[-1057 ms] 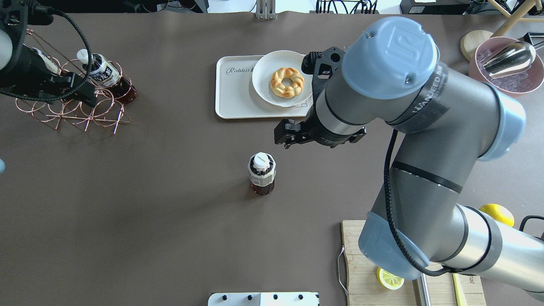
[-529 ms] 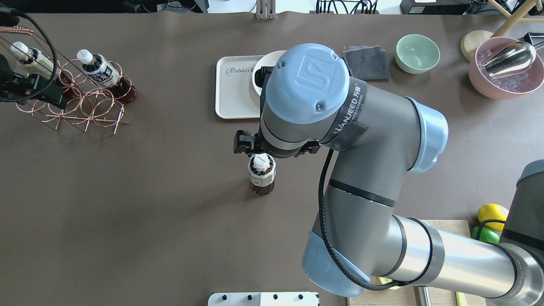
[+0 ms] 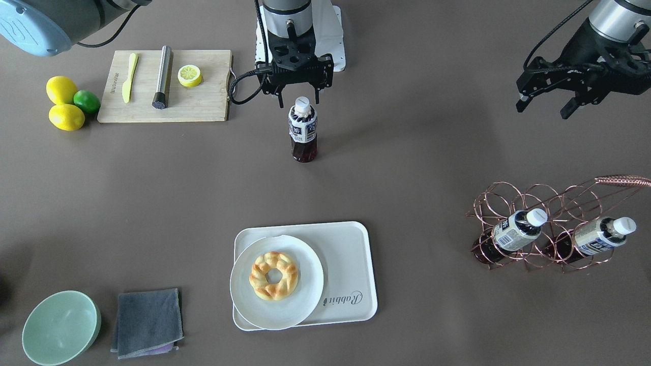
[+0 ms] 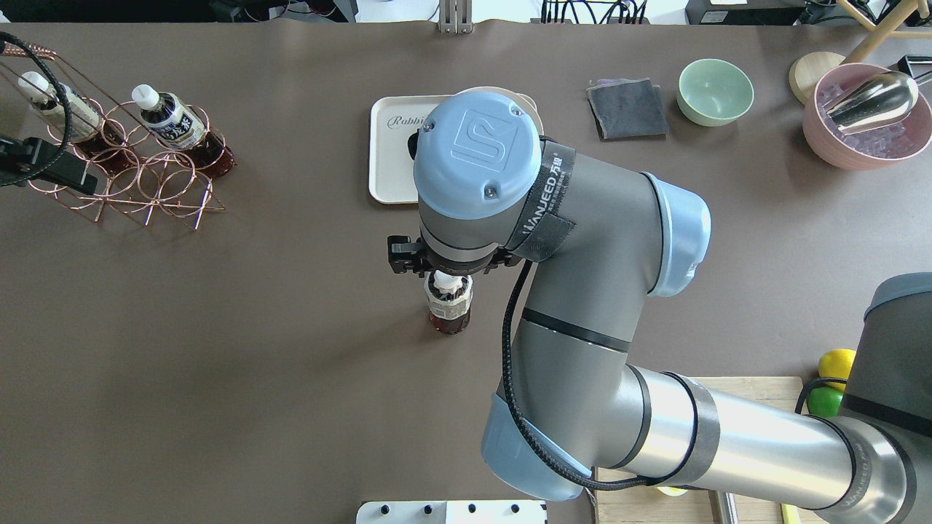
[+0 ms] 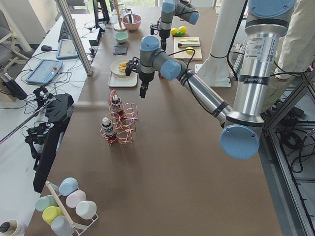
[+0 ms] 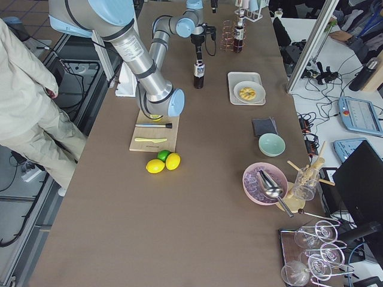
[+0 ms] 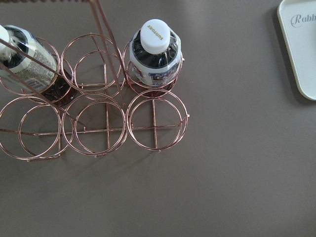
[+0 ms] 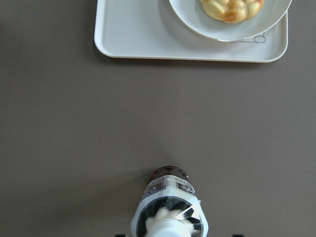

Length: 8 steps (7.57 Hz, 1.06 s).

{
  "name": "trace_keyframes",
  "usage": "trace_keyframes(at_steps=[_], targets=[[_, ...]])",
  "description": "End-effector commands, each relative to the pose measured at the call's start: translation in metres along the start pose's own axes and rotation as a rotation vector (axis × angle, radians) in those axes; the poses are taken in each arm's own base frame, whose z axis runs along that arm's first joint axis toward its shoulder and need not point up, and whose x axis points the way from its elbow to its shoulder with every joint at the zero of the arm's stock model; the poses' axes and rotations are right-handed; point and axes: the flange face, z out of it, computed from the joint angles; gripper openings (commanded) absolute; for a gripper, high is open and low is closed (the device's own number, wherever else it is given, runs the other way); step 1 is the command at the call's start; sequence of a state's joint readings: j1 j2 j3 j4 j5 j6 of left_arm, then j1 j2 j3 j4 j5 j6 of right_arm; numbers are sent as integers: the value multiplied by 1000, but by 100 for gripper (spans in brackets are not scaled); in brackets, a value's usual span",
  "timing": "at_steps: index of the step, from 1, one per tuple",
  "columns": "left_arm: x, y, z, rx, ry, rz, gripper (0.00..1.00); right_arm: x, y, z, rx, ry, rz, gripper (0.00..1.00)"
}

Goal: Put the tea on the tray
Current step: 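Lower the right gripper over the bottle cap and grasp the bottle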

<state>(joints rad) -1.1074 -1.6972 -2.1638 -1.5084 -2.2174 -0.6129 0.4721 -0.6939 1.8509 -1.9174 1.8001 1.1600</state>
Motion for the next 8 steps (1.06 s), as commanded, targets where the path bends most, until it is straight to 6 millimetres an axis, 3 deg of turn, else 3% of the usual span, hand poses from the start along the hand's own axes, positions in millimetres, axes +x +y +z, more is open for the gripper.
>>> trace_keyframes(at_steps=[1, 2, 3, 4, 5, 7, 8], targets=[[0, 0, 0, 10, 8, 4, 93, -2, 1, 9, -5, 14, -16, 70], [-11, 8, 6, 17, 13, 9, 93, -2, 0, 13, -8, 21, -37, 65], [-15, 10, 9, 31, 23, 1, 93, -3, 0, 12, -7, 20, -36, 50], [-13, 8, 9, 35, 28, -22, 93, -4, 0, 10, -5, 16, -37, 12], [-12, 7, 9, 35, 29, -23, 93, -3, 0, 11, -6, 17, -37, 0], [-11, 7, 7, 39, 32, -21, 93, -7, -3, 3, -1, 7, -37, 0], [-9, 8, 4, 42, 35, -19, 93, -14, -19, -18, 23, -8, -24, 0]])
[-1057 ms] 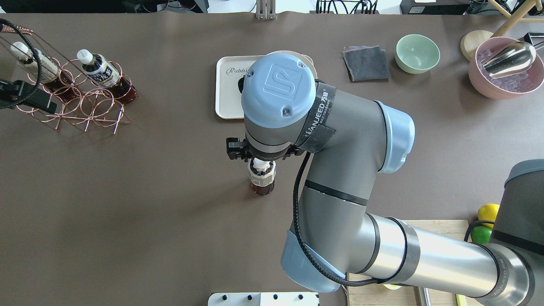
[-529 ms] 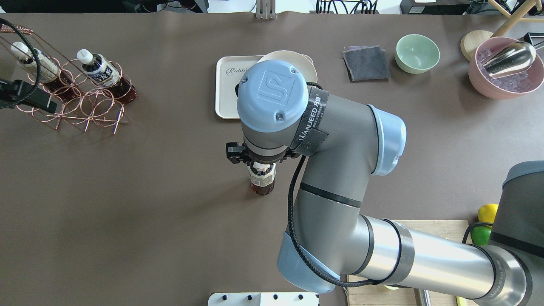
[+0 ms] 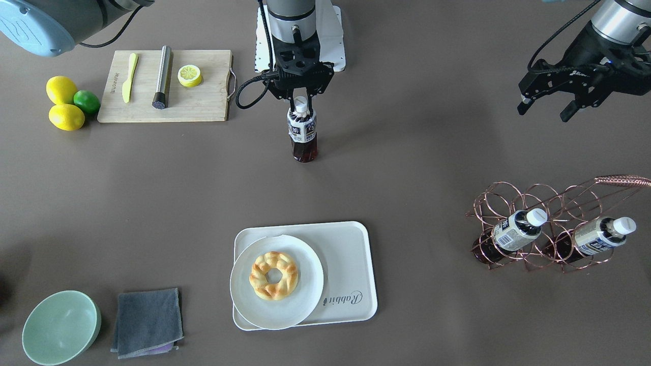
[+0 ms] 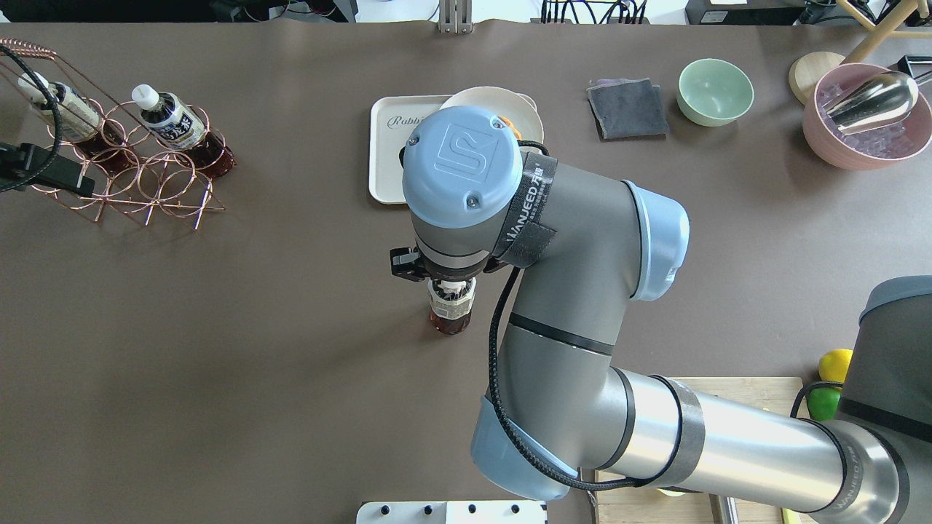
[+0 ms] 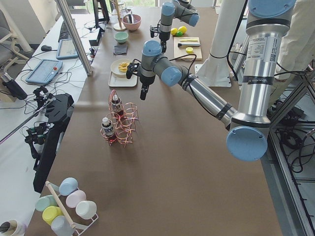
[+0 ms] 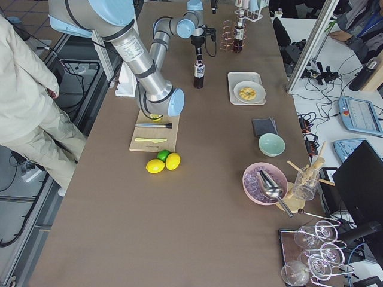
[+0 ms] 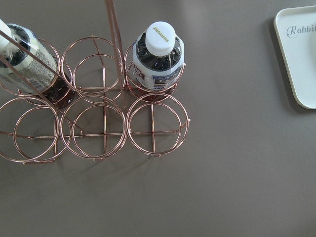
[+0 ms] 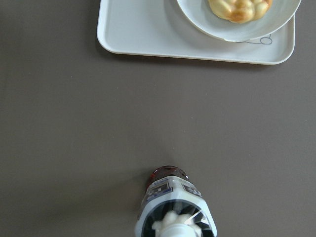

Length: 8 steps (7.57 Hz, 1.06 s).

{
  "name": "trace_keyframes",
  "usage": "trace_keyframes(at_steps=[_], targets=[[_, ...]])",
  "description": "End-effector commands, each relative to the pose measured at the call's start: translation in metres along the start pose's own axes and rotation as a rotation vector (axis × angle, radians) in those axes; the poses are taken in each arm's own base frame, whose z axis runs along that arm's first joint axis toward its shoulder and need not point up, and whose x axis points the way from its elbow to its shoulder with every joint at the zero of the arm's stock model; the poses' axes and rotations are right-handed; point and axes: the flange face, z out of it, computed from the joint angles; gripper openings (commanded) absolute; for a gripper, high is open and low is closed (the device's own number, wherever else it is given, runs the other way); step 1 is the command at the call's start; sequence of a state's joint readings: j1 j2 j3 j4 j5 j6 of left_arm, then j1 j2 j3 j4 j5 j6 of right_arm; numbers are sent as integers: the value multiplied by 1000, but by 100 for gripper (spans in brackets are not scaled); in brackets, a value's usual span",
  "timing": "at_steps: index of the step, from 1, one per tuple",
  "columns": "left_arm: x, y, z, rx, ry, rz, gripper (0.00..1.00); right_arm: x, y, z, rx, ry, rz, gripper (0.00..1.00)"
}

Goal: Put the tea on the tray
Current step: 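Lift the bottle with the right gripper and place it on the white tray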

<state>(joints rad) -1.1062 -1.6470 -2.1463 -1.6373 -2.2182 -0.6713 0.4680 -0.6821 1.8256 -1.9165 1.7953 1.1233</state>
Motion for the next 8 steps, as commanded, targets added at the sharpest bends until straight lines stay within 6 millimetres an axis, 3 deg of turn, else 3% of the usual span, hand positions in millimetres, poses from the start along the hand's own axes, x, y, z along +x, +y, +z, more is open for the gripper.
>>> trace_keyframes(at_steps=[1, 2, 4, 6, 7, 8], targets=[[1, 4, -4, -10, 18, -4, 93, -12, -49, -46, 53, -24, 25, 0], [-9, 11, -17, -11, 34, -24, 93, -23, -85, -55, 46, -11, 22, 0], [-47, 55, -28, -42, -3, -67, 93, -59, -165, -65, 49, 29, 47, 0], [-93, 88, -35, -28, -25, -71, 92, -70, -235, -46, 90, 29, 81, 0], [-108, 90, -43, -20, -14, -104, 92, -77, -261, -35, 80, 61, 95, 0], [-117, 89, -52, -9, 1, -130, 92, -69, -274, -14, 75, 75, 83, 0]])
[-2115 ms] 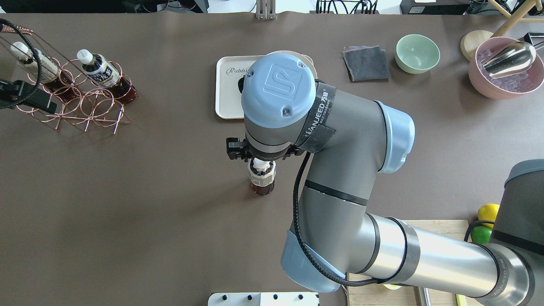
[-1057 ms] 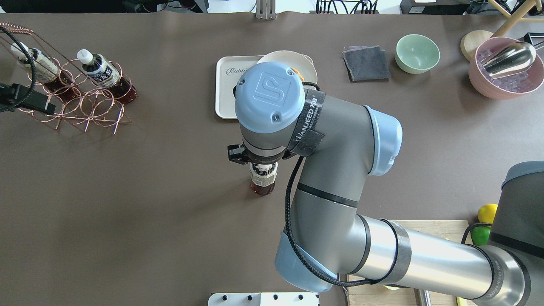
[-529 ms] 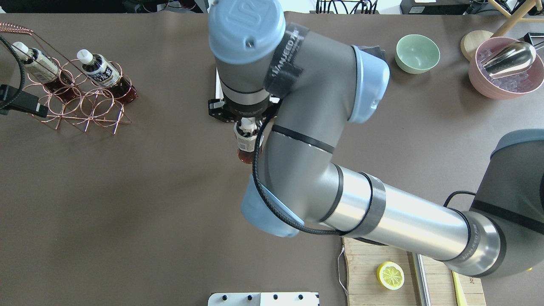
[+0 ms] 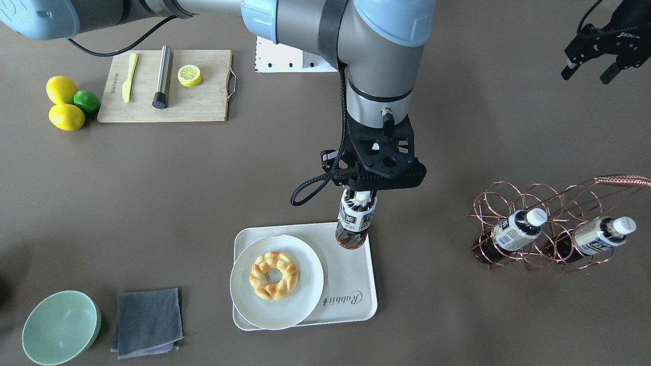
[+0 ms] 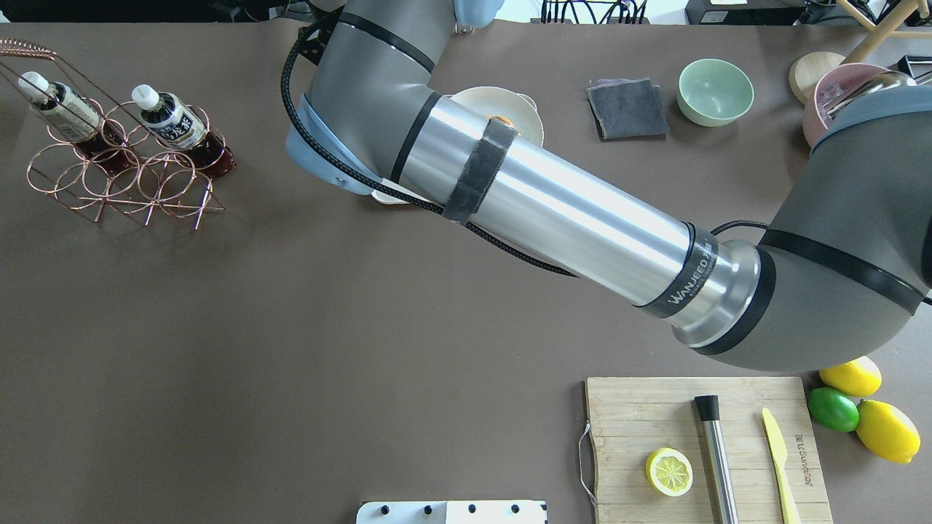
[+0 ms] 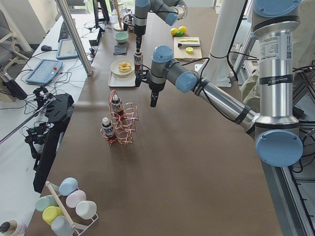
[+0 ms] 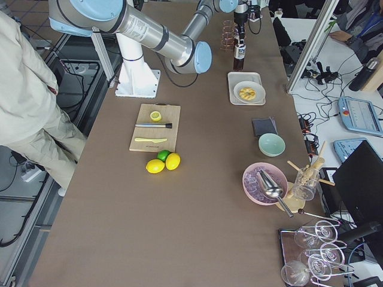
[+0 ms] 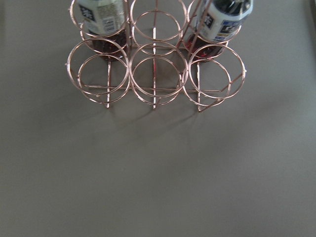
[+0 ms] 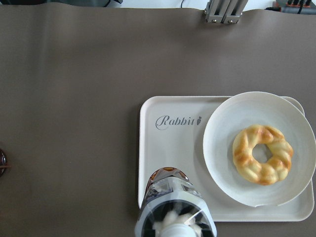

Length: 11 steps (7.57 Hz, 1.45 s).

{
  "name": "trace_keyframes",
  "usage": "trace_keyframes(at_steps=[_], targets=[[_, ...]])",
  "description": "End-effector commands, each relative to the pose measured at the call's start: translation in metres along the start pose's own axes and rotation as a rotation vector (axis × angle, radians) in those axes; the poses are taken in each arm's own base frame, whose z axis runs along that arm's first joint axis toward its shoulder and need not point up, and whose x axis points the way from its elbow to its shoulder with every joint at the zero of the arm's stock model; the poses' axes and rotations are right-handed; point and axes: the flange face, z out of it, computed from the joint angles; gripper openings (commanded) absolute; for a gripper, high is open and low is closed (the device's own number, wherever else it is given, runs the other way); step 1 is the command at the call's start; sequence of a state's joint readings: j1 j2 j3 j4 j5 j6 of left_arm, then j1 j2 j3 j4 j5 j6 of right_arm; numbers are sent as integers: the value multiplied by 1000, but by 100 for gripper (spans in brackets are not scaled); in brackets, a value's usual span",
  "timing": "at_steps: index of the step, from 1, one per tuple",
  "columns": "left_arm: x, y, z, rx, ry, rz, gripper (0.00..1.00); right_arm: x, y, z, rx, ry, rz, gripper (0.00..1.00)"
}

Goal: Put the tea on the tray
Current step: 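Lift the bottle with the right gripper and place it on the white tray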

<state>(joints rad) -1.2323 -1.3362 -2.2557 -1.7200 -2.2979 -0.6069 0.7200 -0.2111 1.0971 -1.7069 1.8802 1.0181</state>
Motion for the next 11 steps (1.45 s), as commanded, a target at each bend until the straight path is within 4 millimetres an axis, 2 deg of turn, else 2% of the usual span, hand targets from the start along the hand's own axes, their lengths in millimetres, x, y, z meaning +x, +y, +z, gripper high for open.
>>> trace_keyframes(at_steps=[1, 4, 6, 7, 9, 10, 11], targets=[[-24, 5, -13, 13, 19, -44, 92, 2, -39, 53, -3, 28, 2, 0], [-23, 5, -15, 17, 22, -43, 92, 4, -44, 76, -21, 17, 13, 0], [-24, 4, -14, 17, 21, -44, 93, 5, -46, 74, -22, 14, 21, 0], [-23, 4, -14, 17, 22, -43, 93, 6, -46, 75, -24, 16, 24, 99], [-24, 4, -13, 17, 21, -45, 93, 12, -54, 70, -31, 7, 35, 100], [-24, 4, -13, 15, 22, -46, 94, 19, -62, 60, -39, -11, 41, 100], [-27, 4, -11, 12, 17, -53, 94, 34, -77, 37, -48, -48, 52, 100]])
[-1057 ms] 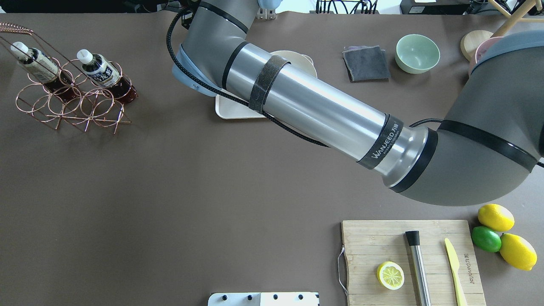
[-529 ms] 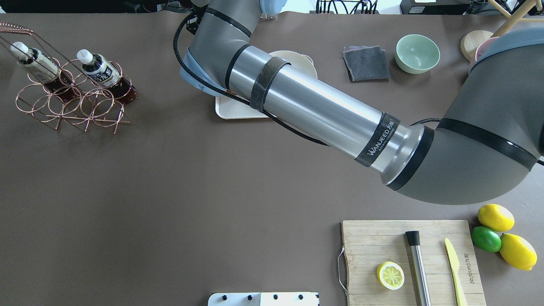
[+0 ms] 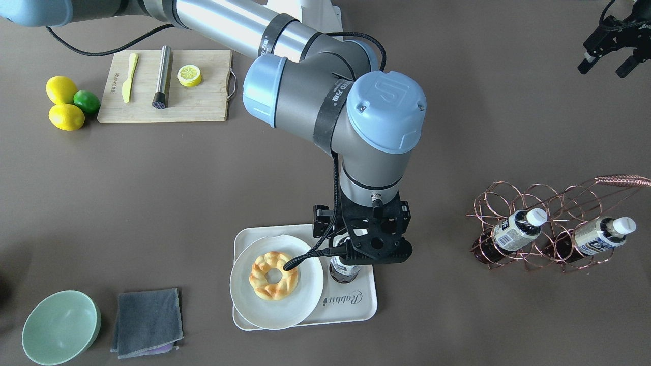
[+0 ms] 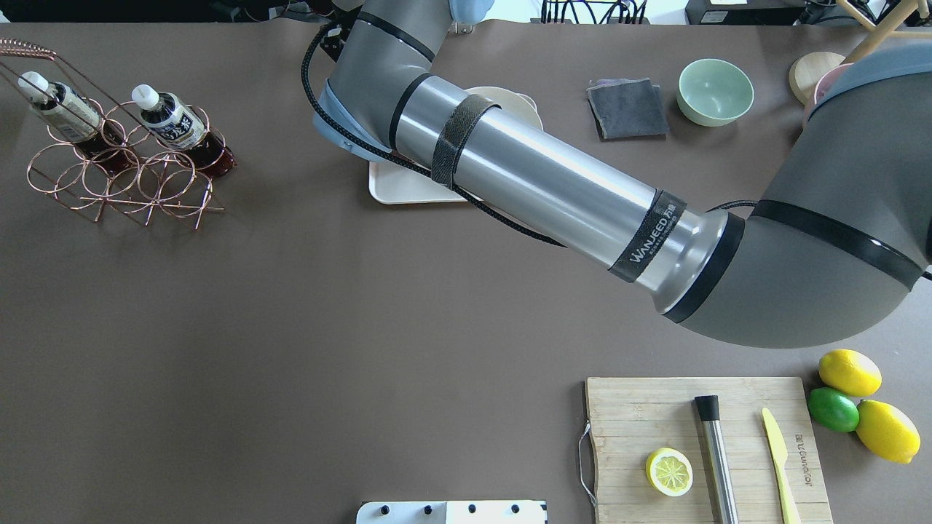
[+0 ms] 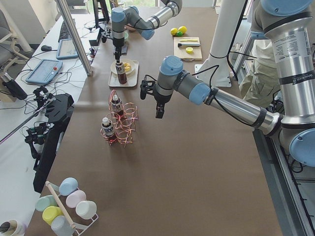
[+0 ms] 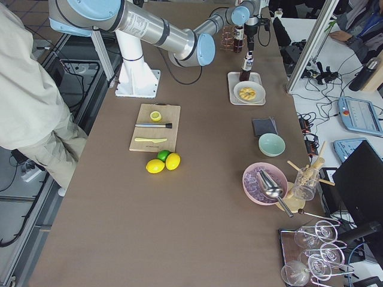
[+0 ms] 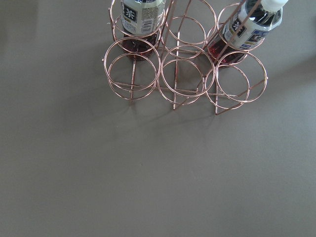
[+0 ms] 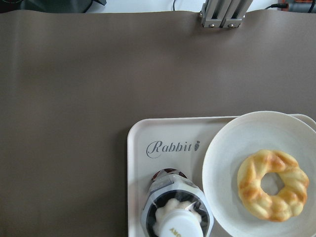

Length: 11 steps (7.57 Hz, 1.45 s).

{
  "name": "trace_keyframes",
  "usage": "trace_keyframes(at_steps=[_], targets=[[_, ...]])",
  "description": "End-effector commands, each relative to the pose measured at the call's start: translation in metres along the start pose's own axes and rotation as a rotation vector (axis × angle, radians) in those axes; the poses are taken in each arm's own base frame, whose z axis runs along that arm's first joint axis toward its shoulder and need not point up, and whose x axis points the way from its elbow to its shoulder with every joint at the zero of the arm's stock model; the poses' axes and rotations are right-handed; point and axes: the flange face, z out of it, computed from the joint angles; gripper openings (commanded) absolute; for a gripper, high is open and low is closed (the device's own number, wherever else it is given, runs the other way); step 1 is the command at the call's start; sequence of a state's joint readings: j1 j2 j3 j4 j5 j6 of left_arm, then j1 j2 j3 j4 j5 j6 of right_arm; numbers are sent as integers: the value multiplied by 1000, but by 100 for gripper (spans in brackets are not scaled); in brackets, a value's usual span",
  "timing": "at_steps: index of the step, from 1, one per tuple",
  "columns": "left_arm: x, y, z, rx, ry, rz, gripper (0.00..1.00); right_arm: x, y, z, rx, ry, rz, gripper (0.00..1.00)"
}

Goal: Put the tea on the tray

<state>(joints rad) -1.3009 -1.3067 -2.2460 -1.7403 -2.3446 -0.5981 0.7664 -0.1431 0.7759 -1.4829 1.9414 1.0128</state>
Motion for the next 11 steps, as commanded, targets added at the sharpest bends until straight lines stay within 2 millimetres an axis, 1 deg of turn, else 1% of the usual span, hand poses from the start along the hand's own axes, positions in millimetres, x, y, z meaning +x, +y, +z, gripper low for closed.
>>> trace_keyframes(at_steps=[1, 2, 3, 4, 5, 6, 7, 8, 9, 10, 11], targets=[[-9, -2, 4, -4, -9, -16, 94, 60, -28, -54, -39, -67, 52, 100], [-18, -2, 0, 2, -19, 7, 93, 131, -26, -67, -58, -94, 18, 100], [-61, 7, -7, 11, -55, 46, 94, 219, -23, -69, -55, -81, -35, 100], [-88, 10, -4, 5, -77, 60, 94, 294, -13, -61, -69, -48, -55, 100], [-98, 11, 3, -13, -83, 92, 94, 379, -2, -54, -74, -16, -26, 100], [-115, 8, 11, -28, -92, 100, 94, 469, 27, -39, -100, -4, -119, 100], [-118, 5, 13, -28, -94, 96, 94, 552, 48, -30, -127, 10, -155, 100], [-115, 5, 10, -23, -92, 97, 94, 629, 78, -13, -174, 28, -200, 100], [-115, 3, 7, -41, -102, 67, 94, 705, 93, -21, -185, 29, -250, 100], [-113, -6, 8, -55, -110, 57, 94, 766, 119, -25, -198, 1, -233, 100], [-118, 0, 7, -62, -114, 76, 94, 809, 137, -26, -208, 8, -249, 100]])
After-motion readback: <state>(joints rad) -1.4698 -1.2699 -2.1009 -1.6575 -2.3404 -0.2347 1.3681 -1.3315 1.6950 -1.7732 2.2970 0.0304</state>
